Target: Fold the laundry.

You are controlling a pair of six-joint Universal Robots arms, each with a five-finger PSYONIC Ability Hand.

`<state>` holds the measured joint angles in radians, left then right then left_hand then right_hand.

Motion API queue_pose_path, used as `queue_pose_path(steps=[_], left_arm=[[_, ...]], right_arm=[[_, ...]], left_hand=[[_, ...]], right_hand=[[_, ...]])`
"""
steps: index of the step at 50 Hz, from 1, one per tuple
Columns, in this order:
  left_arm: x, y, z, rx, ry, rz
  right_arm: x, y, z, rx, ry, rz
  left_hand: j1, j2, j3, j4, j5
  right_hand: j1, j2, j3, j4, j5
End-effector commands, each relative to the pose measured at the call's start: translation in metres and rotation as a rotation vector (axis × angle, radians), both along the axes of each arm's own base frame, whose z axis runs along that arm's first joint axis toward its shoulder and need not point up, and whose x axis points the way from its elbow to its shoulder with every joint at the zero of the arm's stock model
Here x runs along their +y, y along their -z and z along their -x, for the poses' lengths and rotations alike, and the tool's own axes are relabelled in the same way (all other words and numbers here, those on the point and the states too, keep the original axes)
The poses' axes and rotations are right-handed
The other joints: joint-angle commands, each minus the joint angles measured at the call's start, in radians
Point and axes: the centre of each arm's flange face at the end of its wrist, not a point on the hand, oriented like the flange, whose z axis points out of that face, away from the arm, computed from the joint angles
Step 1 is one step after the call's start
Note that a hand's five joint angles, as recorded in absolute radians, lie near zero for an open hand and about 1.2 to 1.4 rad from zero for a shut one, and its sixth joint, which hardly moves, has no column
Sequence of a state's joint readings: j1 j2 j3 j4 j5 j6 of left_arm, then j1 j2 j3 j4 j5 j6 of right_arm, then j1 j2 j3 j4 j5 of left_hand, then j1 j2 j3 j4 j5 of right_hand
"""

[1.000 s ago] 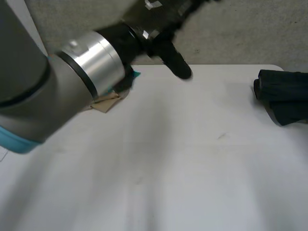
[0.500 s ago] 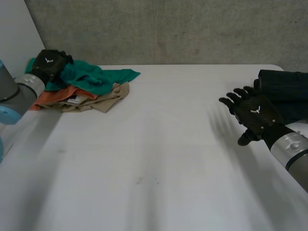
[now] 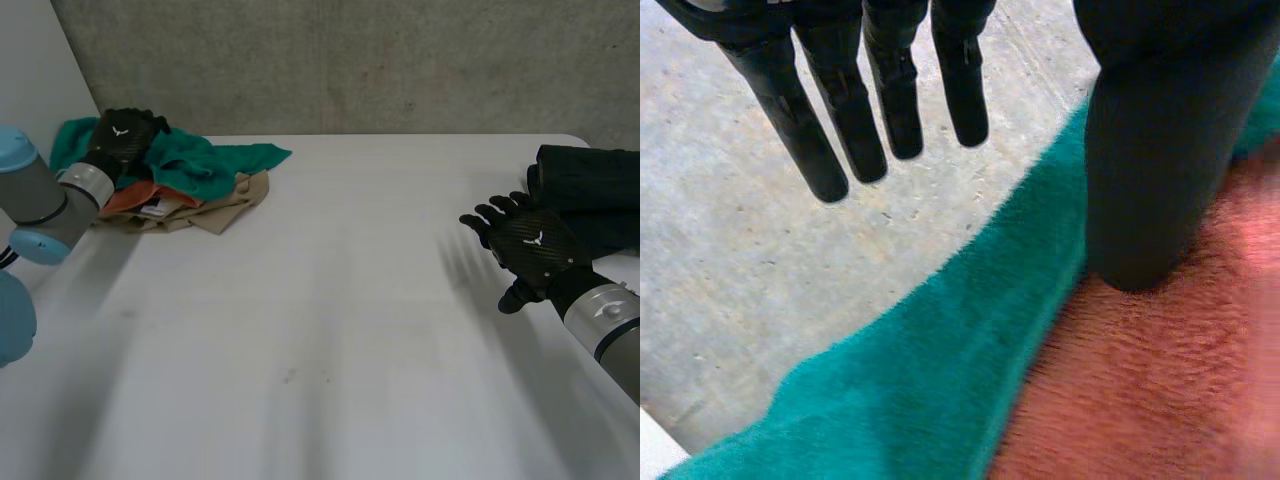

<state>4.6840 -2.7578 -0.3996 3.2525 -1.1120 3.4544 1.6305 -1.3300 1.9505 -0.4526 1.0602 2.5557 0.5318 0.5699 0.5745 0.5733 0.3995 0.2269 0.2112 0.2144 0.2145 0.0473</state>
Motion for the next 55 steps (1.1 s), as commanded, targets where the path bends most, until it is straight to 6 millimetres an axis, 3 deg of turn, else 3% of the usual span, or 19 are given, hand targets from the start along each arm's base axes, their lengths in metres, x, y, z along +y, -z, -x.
queue_pose_path(steps=[1, 5, 11, 12, 16, 23, 27, 28, 30, 31, 35, 36, 42, 46, 48, 50, 51, 54, 55], left_arm=[[0.014, 0.01, 0.017, -0.002, 0.044, -0.053], [0.018, -0.005, 0.022, 0.0, 0.054, -0.032], [0.022, -0.005, 0.034, -0.001, 0.093, -0.023], [0.022, -0.005, 0.036, -0.001, 0.097, -0.018], [0.02, -0.005, 0.04, 0.001, 0.094, 0.009], [0.023, -0.019, 0.046, 0.009, 0.049, 0.041], [0.034, -0.06, 0.054, 0.03, 0.027, 0.097], [0.043, -0.084, 0.056, 0.044, 0.024, 0.125], [0.054, -0.108, 0.057, 0.069, 0.029, 0.147], [0.068, -0.13, 0.06, 0.106, 0.049, 0.156], [0.107, -0.173, 0.082, 0.22, 0.139, 0.182], [0.131, -0.193, 0.097, 0.294, 0.206, 0.199], [0.203, -0.232, 0.134, 0.476, 0.402, 0.2], [0.243, -0.215, 0.168, 0.511, 0.516, 0.109], [0.259, -0.188, 0.194, 0.486, 0.569, 0.033], [0.266, -0.158, 0.21, 0.457, 0.59, -0.04], [0.27, -0.125, 0.224, 0.419, 0.603, -0.117], [0.274, -0.079, 0.235, 0.356, 0.597, -0.225], [0.274, -0.05, 0.238, 0.309, 0.581, -0.292]], right_arm=[[0.0, 0.0, 0.0, 0.0, -0.003, 0.001], [-0.001, 0.0, 0.0, 0.0, -0.003, -0.001], [0.0, 0.001, 0.0, 0.0, -0.002, -0.004], [0.0, 0.001, 0.0, 0.0, -0.003, -0.004], [0.0, 0.002, 0.0, 0.001, -0.004, -0.006], [-0.002, 0.005, 0.0, 0.003, 0.002, -0.015], [-0.003, 0.005, 0.0, 0.003, 0.007, -0.009], [-0.003, 0.004, 0.0, 0.002, 0.009, -0.007], [-0.004, 0.004, 0.001, -0.002, 0.011, -0.006], [-0.005, 0.002, 0.002, -0.003, 0.016, -0.002], [-0.008, -0.004, 0.005, -0.009, 0.06, 0.015], [-0.009, -0.006, 0.007, -0.008, 0.076, 0.02], [-0.014, -0.025, 0.017, -0.008, 0.204, 0.078], [-0.016, -0.03, 0.023, -0.039, 0.264, 0.078], [-0.017, -0.032, 0.024, -0.056, 0.277, 0.078], [-0.018, -0.036, 0.024, -0.08, 0.285, 0.078], [-0.018, -0.036, 0.024, -0.085, 0.285, 0.078], [-0.018, -0.037, 0.025, -0.092, 0.287, 0.076], [-0.019, -0.037, 0.025, -0.092, 0.289, 0.076]], left_hand=[[-0.06, -0.098, -0.103, -0.101, -0.102], [-0.045, -0.083, -0.088, -0.087, -0.088], [0.136, 0.098, 0.094, 0.095, 0.094], [0.204, 0.166, 0.161, 0.162, 0.161], [0.862, 0.824, 0.82, 0.821, 0.82], [0.864, 0.826, 0.822, 0.823, 0.822], [0.864, 0.826, 0.822, 0.823, 0.822], [0.864, 0.826, 0.822, 0.823, 0.822], [0.864, 0.826, 0.822, 0.823, 0.822], [0.864, 0.826, 0.822, 0.823, 0.822], [0.864, 0.826, 0.822, 0.823, 0.822], [0.864, 0.826, 0.822, 0.823, 0.822], [0.864, 0.826, 0.822, 0.823, 0.822], [0.864, 0.826, 0.822, 0.823, 0.822], [0.864, 0.826, 0.822, 0.823, 0.822], [0.864, 0.826, 0.822, 0.823, 0.822], [0.864, 0.826, 0.822, 0.823, 0.822], [0.864, 0.826, 0.822, 0.823, 0.822], [0.864, 0.826, 0.822, 0.823, 0.822]], right_hand=[[-0.052, -0.037, -0.04, -0.04, -0.047], [-0.052, -0.037, -0.04, -0.04, -0.047], [-0.052, -0.037, -0.04, -0.04, -0.047], [-0.052, -0.037, -0.04, -0.04, -0.047], [-0.052, -0.037, -0.04, -0.04, -0.047], [-0.052, -0.037, -0.04, -0.04, -0.047], [-0.052, -0.037, -0.04, -0.04, -0.047], [-0.052, -0.037, -0.04, -0.04, -0.047], [-0.052, -0.037, -0.04, -0.04, -0.047], [-0.052, -0.037, -0.04, -0.04, -0.047], [-0.052, -0.037, -0.04, -0.04, -0.047], [-0.052, -0.037, -0.04, -0.04, -0.047], [-0.052, -0.037, -0.04, -0.04, -0.047], [-0.052, -0.037, -0.04, -0.04, -0.047], [-0.052, -0.037, -0.04, -0.04, -0.047], [-0.052, -0.037, -0.04, -0.04, -0.047], [-0.052, -0.037, -0.04, -0.04, -0.047], [-0.052, -0.037, -0.04, -0.04, -0.047], [-0.052, -0.037, -0.04, -0.04, -0.047]])
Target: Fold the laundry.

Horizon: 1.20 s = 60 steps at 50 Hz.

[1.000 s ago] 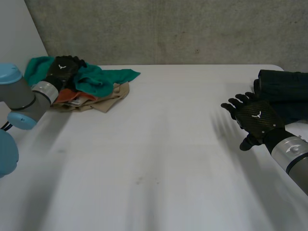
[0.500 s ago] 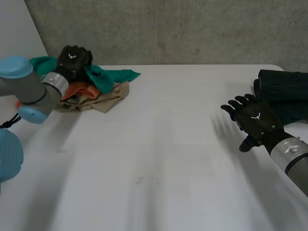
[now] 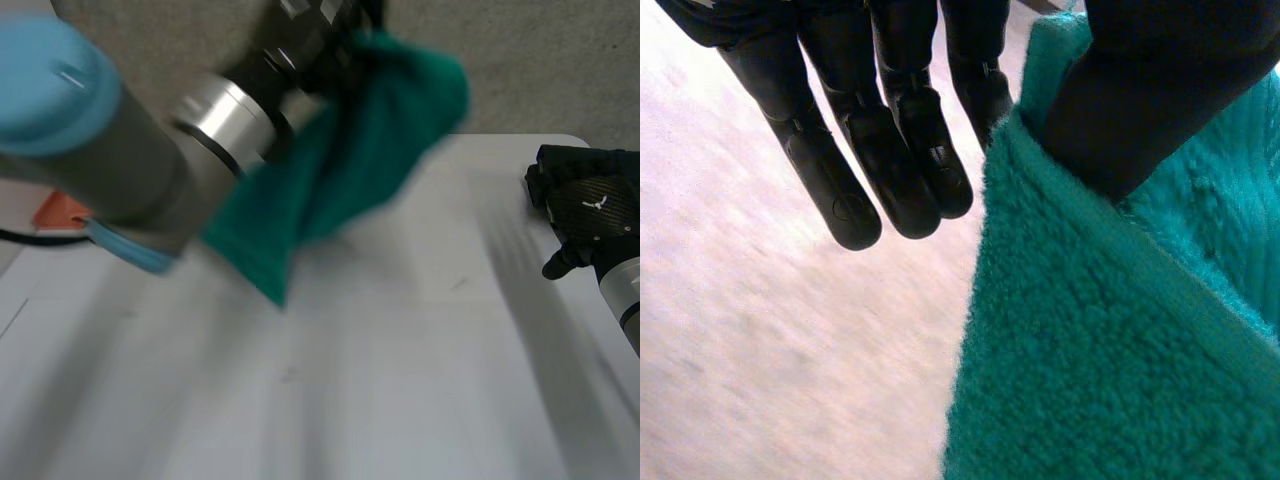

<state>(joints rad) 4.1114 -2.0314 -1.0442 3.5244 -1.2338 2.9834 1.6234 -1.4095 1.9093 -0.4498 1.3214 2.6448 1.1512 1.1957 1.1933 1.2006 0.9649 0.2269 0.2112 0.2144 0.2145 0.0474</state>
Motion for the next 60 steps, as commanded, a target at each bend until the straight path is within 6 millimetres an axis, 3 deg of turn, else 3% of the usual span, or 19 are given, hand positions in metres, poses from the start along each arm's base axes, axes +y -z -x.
queue_pose_path(steps=[1, 4, 9, 12, 13, 16, 21, 23, 28, 33, 39, 43, 45, 47, 48, 49, 54, 58, 60], left_arm=[[0.017, 0.145, 0.045, -0.276, 0.084, -0.255], [0.022, 0.183, 0.047, -0.382, 0.084, -0.31], [0.036, 0.191, 0.048, -0.466, 0.082, -0.32], [0.039, 0.151, 0.044, -0.427, 0.062, -0.274], [0.042, 0.126, 0.039, -0.398, 0.045, -0.244], [0.05, 0.091, 0.025, -0.36, 0.006, -0.21], [0.071, 0.061, -0.004, -0.342, -0.084, -0.211], [0.076, 0.062, -0.014, -0.354, -0.125, -0.234], [0.093, 0.099, -0.047, -0.451, -0.268, -0.349], [0.104, 0.139, -0.064, -0.549, -0.324, -0.434], [0.099, 0.185, -0.067, -0.599, -0.339, -0.481], [0.09, 0.208, -0.068, -0.625, -0.356, -0.51], [0.085, 0.217, -0.068, -0.635, -0.363, -0.523], [0.082, 0.219, -0.067, -0.627, -0.368, -0.519], [0.079, 0.217, -0.066, -0.616, -0.371, -0.511], [0.073, 0.216, -0.065, -0.597, -0.379, -0.491], [0.056, 0.219, -0.061, -0.607, -0.41, -0.392], [0.046, 0.231, -0.064, -0.706, -0.433, -0.313], [0.043, 0.231, -0.066, -0.738, -0.445, -0.281]], right_arm=[[-0.002, -0.003, 0.003, -0.032, 0.015, -0.003], [-0.003, -0.003, 0.006, -0.033, 0.025, -0.017], [-0.002, -0.004, 0.007, -0.035, 0.028, -0.044], [0.002, -0.009, 0.007, -0.034, 0.025, -0.054], [0.003, -0.011, 0.007, -0.034, 0.026, -0.059], [0.008, -0.019, 0.006, -0.036, 0.022, -0.088], [0.023, -0.032, 0.0, -0.089, 0.015, -0.203], [0.028, -0.036, -0.004, -0.121, -0.001, -0.257], [0.048, -0.042, -0.02, -0.187, -0.061, -0.466], [0.055, -0.005, -0.04, -0.171, -0.134, -0.646], [0.06, 0.018, -0.063, -0.145, -0.196, -0.618], [0.055, 0.041, -0.066, -0.118, -0.145, -0.593], [0.05, 0.05, -0.065, -0.106, -0.104, -0.56], [0.046, 0.051, -0.064, -0.108, -0.084, -0.526], [0.043, 0.051, -0.064, -0.114, -0.076, -0.49], [0.042, 0.052, -0.064, -0.113, -0.081, -0.474], [0.043, 0.047, -0.067, -0.116, -0.116, -0.4], [0.049, 0.021, -0.065, -0.107, -0.13, -0.315], [0.051, 0.006, -0.062, -0.101, -0.132, -0.266]], left_hand=[[0.245, 0.201, 0.203, 0.196, 0.257], [0.059, 0.014, 0.017, 0.009, 0.071], [-0.453, -0.497, -0.495, -0.502, -0.441], [-0.632, -0.677, -0.674, -0.682, -0.62], [-0.67, -0.715, -0.712, -0.72, -0.658], [-0.694, -0.739, -0.736, -0.743, -0.682], [-0.706, -0.75, -0.748, -0.755, -0.694], [-0.706, -0.75, -0.748, -0.755, -0.694], [-0.706, -0.75, -0.748, -0.755, -0.694], [-0.715, -0.759, -0.757, -0.764, -0.703], [-0.712, -0.756, -0.754, -0.761, -0.7], [-0.712, -0.756, -0.754, -0.761, -0.7], [-0.703, -0.747, -0.745, -0.752, -0.691], [-0.688, -0.733, -0.73, -0.738, -0.676], [-0.674, -0.718, -0.716, -0.723, -0.662], [-0.583, -0.628, -0.626, -0.633, -0.572], [-0.281, -0.325, -0.323, -0.33, -0.269], [0.177, 0.132, 0.135, 0.128, 0.189], [0.245, 0.201, 0.203, 0.196, 0.257]], right_hand=[[-0.052, -0.037, -0.04, -0.04, -0.047], [-0.052, -0.037, -0.04, -0.04, -0.047], [-0.052, -0.037, -0.04, -0.04, -0.047], [-0.052, -0.037, -0.04, -0.04, -0.047], [-0.052, -0.037, -0.04, -0.04, -0.047], [-0.052, -0.037, -0.04, -0.04, -0.047], [-0.052, -0.037, -0.04, -0.04, -0.047], [-0.052, -0.037, -0.04, -0.04, -0.047], [-0.052, -0.037, -0.04, -0.04, -0.047], [-0.052, -0.037, -0.04, -0.04, -0.047], [0.063, 0.079, 0.076, 0.076, 0.068], [0.099, 0.114, 0.111, 0.111, 0.104], [0.309, 0.325, 0.322, 0.322, 0.314], [0.605, 0.621, 0.618, 0.617, 0.61], [1.043, 1.058, 1.055, 1.055, 1.048], [1.168, 1.184, 1.181, 1.18, 1.173], [1.169, 1.185, 1.182, 1.182, 1.174], [1.169, 1.185, 1.182, 1.182, 1.174], [1.169, 1.185, 1.182, 1.182, 1.174]])
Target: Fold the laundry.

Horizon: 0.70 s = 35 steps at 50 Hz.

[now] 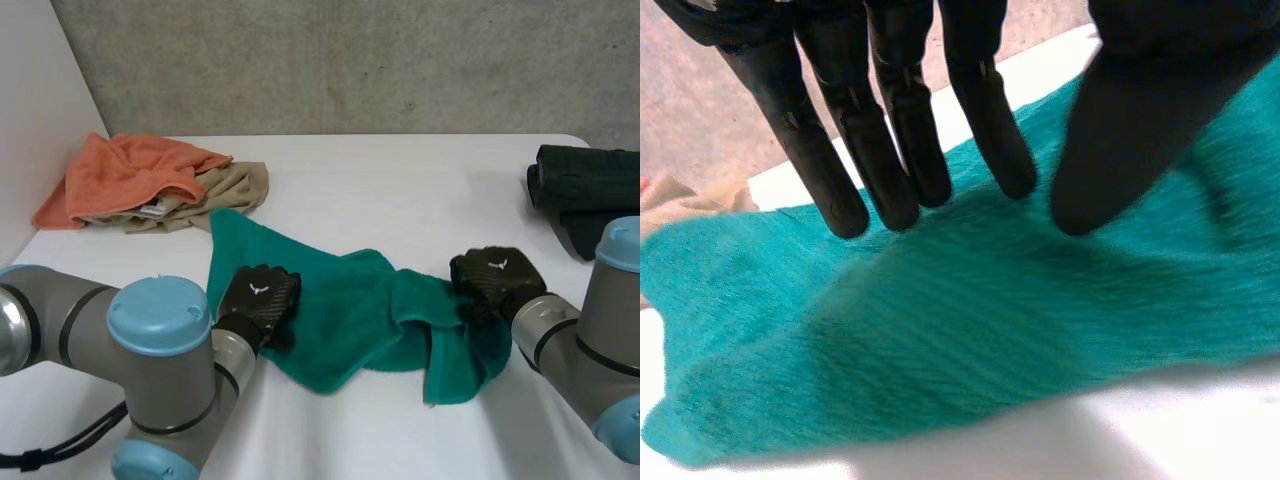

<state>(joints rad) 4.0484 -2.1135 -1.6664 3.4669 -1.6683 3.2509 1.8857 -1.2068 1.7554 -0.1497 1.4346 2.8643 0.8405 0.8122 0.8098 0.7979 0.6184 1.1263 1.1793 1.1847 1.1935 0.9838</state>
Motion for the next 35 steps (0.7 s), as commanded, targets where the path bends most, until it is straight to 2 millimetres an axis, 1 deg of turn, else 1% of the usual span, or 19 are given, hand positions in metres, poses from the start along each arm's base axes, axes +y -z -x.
queue_pose_path(steps=[1, 3, 4, 7, 8, 10, 11, 12, 13, 16, 21, 22, 23, 25, 26, 29, 30, 35], left_arm=[[-0.021, 0.01, -0.004, -0.173, 0.028, 0.132], [-0.023, 0.007, -0.006, -0.193, 0.029, 0.145], [-0.024, 0.005, -0.006, -0.192, 0.027, 0.151], [-0.025, -0.011, -0.008, -0.172, 0.023, 0.178], [-0.022, -0.021, -0.008, -0.151, 0.034, 0.196], [-0.018, -0.027, -0.01, -0.139, 0.042, 0.199], [-0.016, -0.029, -0.011, -0.131, 0.047, 0.197], [-0.009, -0.034, -0.013, -0.118, 0.061, 0.191], [-0.006, -0.036, -0.015, -0.108, 0.066, 0.187], [0.01, -0.041, -0.017, -0.063, 0.095, 0.149], [0.032, -0.035, -0.014, -0.005, 0.149, 0.069], [0.037, -0.034, -0.013, -0.001, 0.162, 0.059], [0.044, -0.03, -0.01, -0.001, 0.185, 0.044], [0.049, -0.025, -0.008, -0.01, 0.203, 0.032], [0.052, -0.018, -0.006, -0.024, 0.211, 0.016], [0.053, -0.005, -0.003, -0.049, 0.222, -0.014], [0.052, 0.003, -0.002, -0.061, 0.221, -0.031], [0.045, 0.013, 0.004, -0.068, 0.223, -0.043]], right_arm=[[0.008, -0.044, 0.005, -0.001, -0.022, 0.168], [0.009, -0.059, 0.007, 0.01, -0.023, 0.22], [0.01, -0.062, 0.008, 0.016, -0.024, 0.233], [0.015, -0.071, 0.009, 0.056, -0.041, 0.27], [0.016, -0.072, 0.009, 0.066, -0.046, 0.27], [0.018, -0.071, 0.01, 0.088, -0.058, 0.265], [0.019, -0.071, 0.009, 0.091, -0.06, 0.265], [0.019, -0.069, 0.009, 0.093, -0.062, 0.259], [0.02, -0.068, 0.009, 0.094, -0.064, 0.254], [0.023, -0.063, 0.008, 0.096, -0.075, 0.238], [0.022, -0.047, 0.007, 0.111, -0.081, 0.187], [0.022, -0.047, 0.006, 0.111, -0.082, 0.185], [0.022, -0.046, 0.006, 0.111, -0.082, 0.184], [0.021, -0.045, 0.006, 0.113, -0.08, 0.18], [0.021, -0.044, 0.007, 0.114, -0.079, 0.176], [0.021, -0.043, 0.007, 0.113, -0.078, 0.173], [0.02, -0.043, 0.008, 0.114, -0.075, 0.171], [0.021, -0.04, 0.009, 0.112, -0.075, 0.161]], left_hand=[[0.556, 0.584, 0.586, 0.598, 0.603], [0.556, 0.584, 0.586, 0.598, 0.603], [0.556, 0.584, 0.586, 0.598, 0.603], [0.556, 0.584, 0.586, 0.598, 0.603], [0.556, 0.584, 0.586, 0.598, 0.603], [0.556, 0.584, 0.586, 0.598, 0.603], [0.379, 0.407, 0.41, 0.422, 0.426], [-0.047, -0.019, -0.017, -0.005, 0.0], [-0.127, -0.099, -0.096, -0.084, -0.08], [-0.154, -0.126, -0.124, -0.112, -0.107], [-0.154, -0.126, -0.124, -0.112, -0.107], [-0.154, -0.126, -0.124, -0.112, -0.107], [-0.151, -0.123, -0.121, -0.109, -0.104], [-0.148, -0.12, -0.118, -0.106, -0.101], [-0.148, -0.12, -0.118, -0.106, -0.101], [-0.143, -0.114, -0.112, -0.1, -0.095], [-0.14, -0.111, -0.109, -0.097, -0.092], [-0.134, -0.106, -0.103, -0.091, -0.086]], right_hand=[[0.27, 0.217, 0.212, 0.203, 0.238], [0.27, 0.217, 0.212, 0.203, 0.238], [0.27, 0.217, 0.212, 0.203, 0.238], [0.27, 0.217, 0.212, 0.203, 0.238], [0.27, 0.217, 0.212, 0.203, 0.238], [0.27, 0.217, 0.212, 0.203, 0.238], [0.27, 0.217, 0.212, 0.203, 0.238], [0.27, 0.217, 0.212, 0.203, 0.238], [0.27, 0.217, 0.212, 0.203, 0.238], [0.27, 0.217, 0.212, 0.203, 0.238], [0.27, 0.217, 0.212, 0.203, 0.238], [0.27, 0.217, 0.212, 0.203, 0.238], [0.27, 0.217, 0.212, 0.203, 0.238], [0.27, 0.217, 0.212, 0.203, 0.238], [0.27, 0.217, 0.212, 0.203, 0.238], [0.27, 0.217, 0.212, 0.203, 0.238], [0.27, 0.217, 0.212, 0.203, 0.238], [0.27, 0.217, 0.212, 0.203, 0.238]])
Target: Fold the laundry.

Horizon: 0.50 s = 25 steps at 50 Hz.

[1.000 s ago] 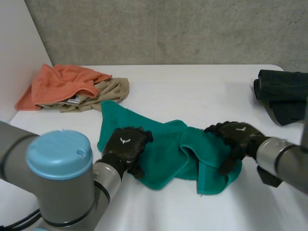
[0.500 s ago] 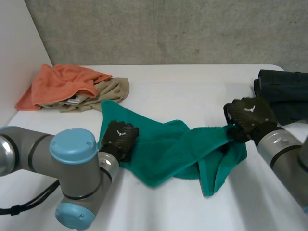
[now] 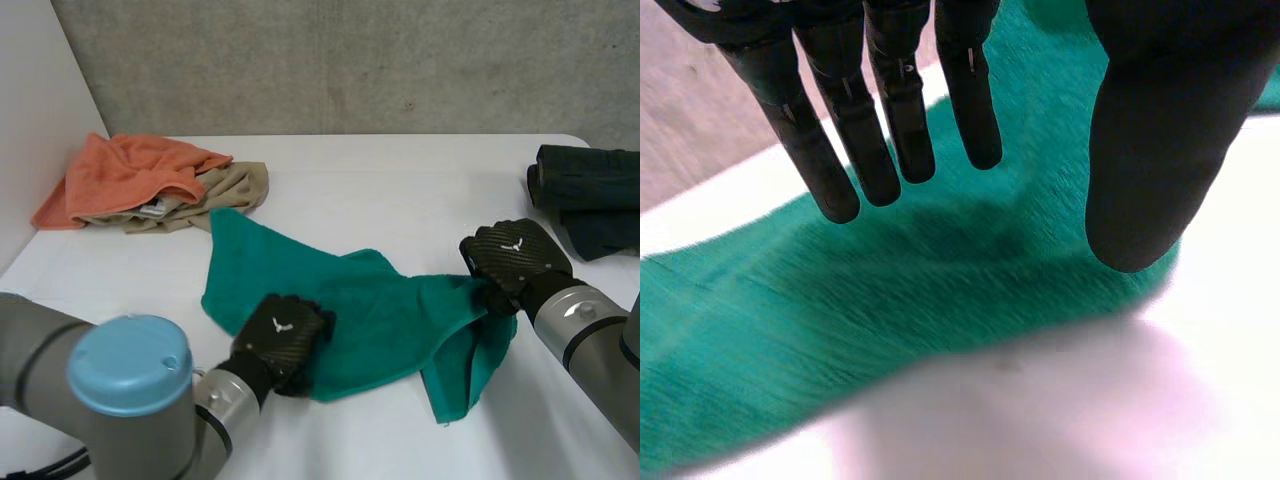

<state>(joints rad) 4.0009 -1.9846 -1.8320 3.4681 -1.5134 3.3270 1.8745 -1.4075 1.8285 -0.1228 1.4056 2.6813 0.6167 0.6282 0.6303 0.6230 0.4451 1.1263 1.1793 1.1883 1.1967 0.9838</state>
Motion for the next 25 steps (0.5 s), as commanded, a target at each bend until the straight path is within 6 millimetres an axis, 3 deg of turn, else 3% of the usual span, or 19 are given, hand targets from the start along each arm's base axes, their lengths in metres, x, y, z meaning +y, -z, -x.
queue_pose_path(steps=[1, 7, 10, 11, 13, 16, 18, 20, 23, 25], left_arm=[[-0.009, 0.02, 0.008, -0.031, 0.001, -0.025], [-0.018, 0.027, 0.011, -0.063, 0.005, -0.003], [-0.022, 0.029, 0.01, -0.089, 0.007, 0.017], [-0.027, 0.028, 0.008, -0.104, -0.001, 0.035], [-0.031, 0.026, 0.005, -0.113, -0.018, 0.055], [-0.043, 0.002, 0.001, -0.086, -0.077, 0.12], [-0.049, -0.034, -0.004, -0.027, -0.134, 0.199], [-0.049, -0.069, -0.009, 0.034, -0.166, 0.274], [-0.045, -0.099, -0.013, 0.089, -0.178, 0.339], [-0.042, -0.13, -0.019, 0.144, -0.191, 0.412]], right_arm=[[0.001, 0.003, 0.002, -0.001, 0.004, -0.011], [0.0, 0.003, 0.003, -0.001, 0.008, -0.01], [-0.001, 0.003, 0.002, -0.002, 0.008, -0.005], [-0.001, 0.003, 0.002, -0.003, 0.008, -0.004], [-0.001, 0.002, 0.002, -0.001, 0.008, -0.002], [-0.002, -0.004, 0.003, 0.003, 0.009, 0.022], [-0.003, -0.01, 0.003, 0.005, 0.012, 0.04], [-0.001, -0.033, 0.004, -0.002, 0.01, 0.111], [0.009, -0.072, 0.006, 0.014, -0.004, 0.227], [0.014, -0.091, 0.008, 0.025, -0.01, 0.278]], left_hand=[[0.093, 0.081, 0.079, 0.087, 0.09], [0.175, 0.163, 0.161, 0.168, 0.172], [0.482, 0.471, 0.469, 0.476, 0.479], [0.777, 0.765, 0.763, 0.77, 0.774], [0.78, 0.768, 0.766, 0.773, 0.777], [0.78, 0.768, 0.766, 0.773, 0.777], [0.78, 0.768, 0.766, 0.773, 0.777], [0.78, 0.768, 0.766, 0.773, 0.777], [0.78, 0.768, 0.766, 0.773, 0.777], [0.78, 0.768, 0.766, 0.773, 0.777]], right_hand=[[0.27, 0.217, 0.208, 0.2, 0.238], [0.27, 0.217, 0.208, 0.2, 0.238], [0.27, 0.217, 0.208, 0.2, 0.238], [0.27, 0.217, 0.208, 0.2, 0.238], [0.27, 0.217, 0.208, 0.2, 0.238], [0.27, 0.217, 0.208, 0.2, 0.238], [0.27, 0.217, 0.208, 0.2, 0.238], [0.27, 0.217, 0.208, 0.2, 0.238], [0.27, 0.217, 0.208, 0.2, 0.238], [0.27, 0.217, 0.208, 0.2, 0.238]])
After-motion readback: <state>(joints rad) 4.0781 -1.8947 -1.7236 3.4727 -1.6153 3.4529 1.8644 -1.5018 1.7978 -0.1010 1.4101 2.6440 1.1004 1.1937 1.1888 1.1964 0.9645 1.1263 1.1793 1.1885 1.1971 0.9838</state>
